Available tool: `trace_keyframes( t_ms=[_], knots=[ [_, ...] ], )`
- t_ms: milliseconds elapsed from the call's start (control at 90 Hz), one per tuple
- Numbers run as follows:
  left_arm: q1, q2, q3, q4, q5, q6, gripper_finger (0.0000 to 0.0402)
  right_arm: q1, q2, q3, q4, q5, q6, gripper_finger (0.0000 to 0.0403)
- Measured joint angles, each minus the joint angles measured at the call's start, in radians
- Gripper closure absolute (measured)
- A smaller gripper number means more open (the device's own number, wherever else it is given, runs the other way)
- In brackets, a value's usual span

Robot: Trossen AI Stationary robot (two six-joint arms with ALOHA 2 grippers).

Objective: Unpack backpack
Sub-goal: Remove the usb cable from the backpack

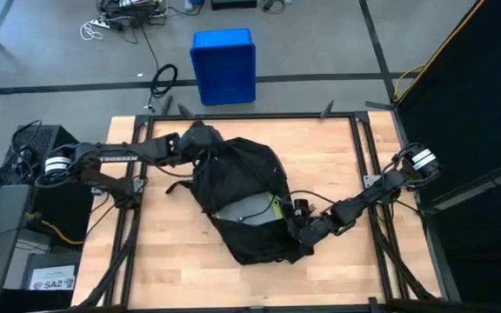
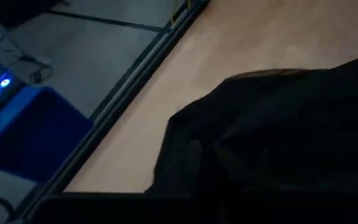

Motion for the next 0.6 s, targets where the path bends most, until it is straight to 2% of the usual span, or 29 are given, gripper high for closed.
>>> trace_keyframes(
  t_ms=[111,178,289,456,600],
  knots=[
    [0.032,-0.05,-0.005,-0.017,-0.192,0.0,0.0401,0.015,-0.003,-0.001,-0.008,-0.138,0.025,0.0402],
    [0.042,-0.081,-0.006,-0.043,-0.196,-0.017,0.0401,0.023,-0.003,-0.001,-0.008,-0.174,0.039,0.0402],
    [0.049,-0.126,-0.009,-0.041,-0.073,-0.006,0.0401,0.035,-0.002,-0.004,0.007,-0.14,0.025,0.0402],
    [-0.044,-0.155,-0.009,0.087,0.137,0.038,0.0401,0.029,-0.013,-0.006,0.025,-0.095,-0.01,0.0403],
    [-0.189,-0.153,-0.006,0.257,0.201,0.114,0.0401,0.024,-0.014,-0.006,0.038,-0.075,-0.014,0.0403]
  ],
)
